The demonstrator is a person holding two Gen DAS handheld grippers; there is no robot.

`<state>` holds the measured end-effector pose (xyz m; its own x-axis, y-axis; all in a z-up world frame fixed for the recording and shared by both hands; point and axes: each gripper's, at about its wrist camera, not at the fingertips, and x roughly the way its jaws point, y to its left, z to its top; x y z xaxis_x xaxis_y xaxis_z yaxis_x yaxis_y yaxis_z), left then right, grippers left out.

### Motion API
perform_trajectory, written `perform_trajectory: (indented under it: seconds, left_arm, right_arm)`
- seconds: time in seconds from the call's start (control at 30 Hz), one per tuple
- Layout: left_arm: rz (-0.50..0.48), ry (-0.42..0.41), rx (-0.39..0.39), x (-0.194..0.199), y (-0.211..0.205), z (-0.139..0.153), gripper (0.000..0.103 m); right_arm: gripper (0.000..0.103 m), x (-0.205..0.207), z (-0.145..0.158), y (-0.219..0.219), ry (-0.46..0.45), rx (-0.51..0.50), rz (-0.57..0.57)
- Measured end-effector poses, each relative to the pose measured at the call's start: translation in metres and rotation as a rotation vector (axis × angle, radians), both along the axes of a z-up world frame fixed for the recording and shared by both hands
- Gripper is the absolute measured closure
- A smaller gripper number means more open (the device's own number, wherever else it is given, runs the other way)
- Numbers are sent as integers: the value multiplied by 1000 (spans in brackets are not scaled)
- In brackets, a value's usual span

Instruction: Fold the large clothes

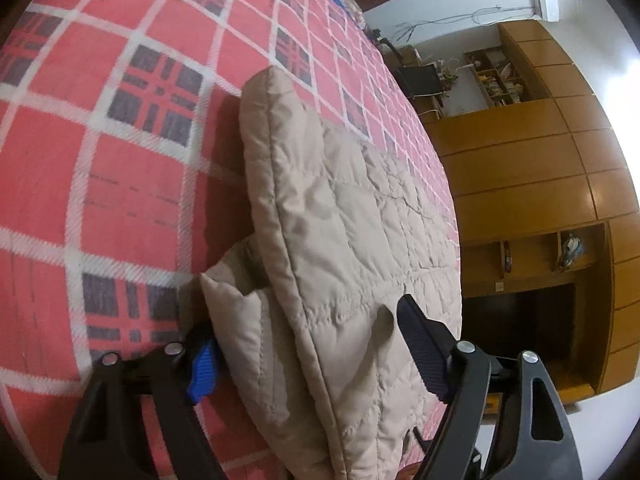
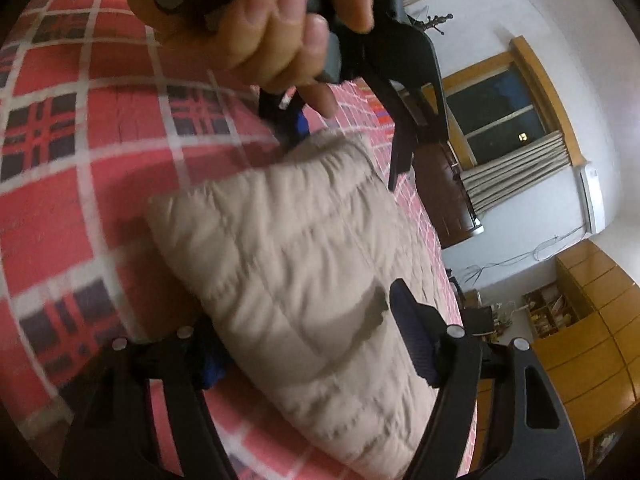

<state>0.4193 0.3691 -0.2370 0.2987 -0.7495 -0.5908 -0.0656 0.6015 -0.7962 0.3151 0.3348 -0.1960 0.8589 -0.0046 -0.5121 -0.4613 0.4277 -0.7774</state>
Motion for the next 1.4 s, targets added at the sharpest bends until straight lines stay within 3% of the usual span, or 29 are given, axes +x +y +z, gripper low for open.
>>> perform_trajectory:
  seconds: [0.1,0.33,0.5,0.67,1.07,1.4]
  left_arm:
    - [4,21,7,7,2,-2,41]
    - [-12,46,27,10,6,-4,47]
    - [-18,55,39,12,6,-2,56]
    - [-16,57,45,13,4,2,62]
    - [-15,39,87,9,-5,34,68]
    - [-24,-5,145,8,-22,83,73]
  right_arm:
    - [34,0,2,5,-6,10,5]
    - [38,10,8,5,-3,29,9]
    - [55,8,13,6,37,83,3]
    - [63,10,26,4,56,116,-10]
    - [69,2,50,-1,54,193,-36]
    - [71,5,83,-17,33,303,-81]
